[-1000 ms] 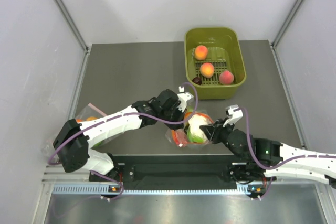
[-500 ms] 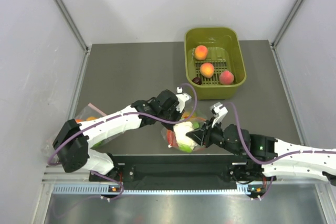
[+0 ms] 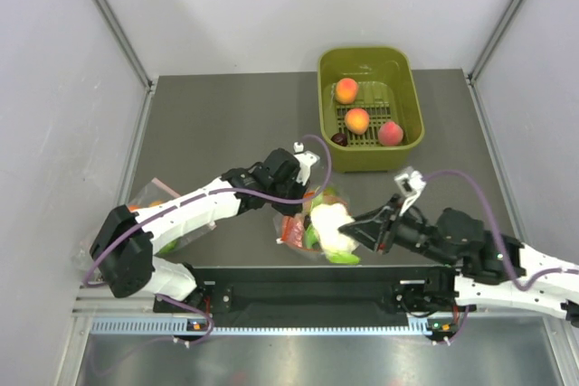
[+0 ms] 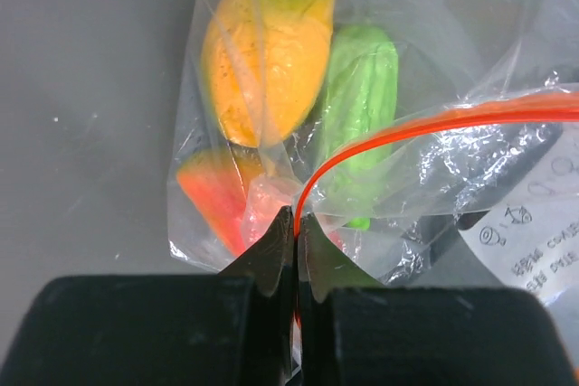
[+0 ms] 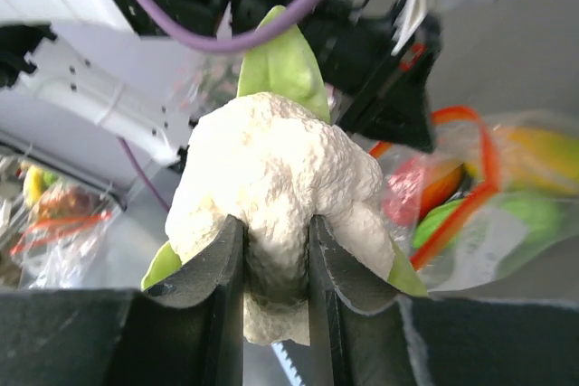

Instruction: Open the zip-top bag and remove the fake food

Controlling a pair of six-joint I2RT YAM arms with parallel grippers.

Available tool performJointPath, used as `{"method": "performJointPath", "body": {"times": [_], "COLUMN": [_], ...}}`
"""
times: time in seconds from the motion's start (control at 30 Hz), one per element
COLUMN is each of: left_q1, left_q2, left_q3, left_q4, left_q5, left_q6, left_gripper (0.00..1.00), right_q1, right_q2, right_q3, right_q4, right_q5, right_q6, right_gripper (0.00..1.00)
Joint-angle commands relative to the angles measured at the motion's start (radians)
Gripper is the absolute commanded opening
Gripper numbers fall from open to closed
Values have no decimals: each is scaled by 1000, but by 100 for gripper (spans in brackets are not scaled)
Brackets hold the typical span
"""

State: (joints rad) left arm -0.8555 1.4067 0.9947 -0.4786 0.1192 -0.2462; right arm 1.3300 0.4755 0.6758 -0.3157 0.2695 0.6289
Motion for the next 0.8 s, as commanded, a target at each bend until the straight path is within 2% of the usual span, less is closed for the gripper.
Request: {"method": "performJointPath", "body": {"times": [0.0, 0.23, 0.3, 0.4, 0.43, 0.5, 0.53, 0.6, 0.63, 0.73, 0.77], "left_q1": [9, 9, 9, 9, 9, 9, 9, 9, 7, 9, 9], "left_q2": [-37, -63, -72, -86, -90, -103, -107, -115, -117, -129, -132], "left_q3": [27, 24, 25, 22, 21, 19, 18, 18, 18, 18, 16], "left_q4": [18, 31, 32, 34, 35, 40, 41, 44, 41, 43, 44], "left_q5": [-21, 2, 4, 5, 5, 2, 2, 2, -3, -10, -12], "left_q6": [-11, -4, -1, 1, 1, 2, 2, 4, 4, 8, 10], "left_gripper": [0, 0, 0, 0, 0, 0, 0, 0, 0, 0, 0], "right_q1": [15, 5, -18, -83, -112, -246, -379, -529, -677, -895, -931], "right_q2": [-41, 93, 141, 198, 213, 265, 287, 360, 386, 491, 520], "right_q3": [116, 327, 396, 465, 479, 507, 513, 524, 527, 515, 515], "right_q4": [-80, -135, -119, -102, -103, -105, -105, -102, -74, -1, 42], "right_q5": [144, 520, 569, 547, 492, 403, 267, 107, -50, -298, -337], "right_q6": [-92, -375, -463, -534, -543, -549, -548, -532, -526, -495, -480], "right_gripper": [0, 0, 0, 0, 0, 0, 0, 0, 0, 0, 0]}}
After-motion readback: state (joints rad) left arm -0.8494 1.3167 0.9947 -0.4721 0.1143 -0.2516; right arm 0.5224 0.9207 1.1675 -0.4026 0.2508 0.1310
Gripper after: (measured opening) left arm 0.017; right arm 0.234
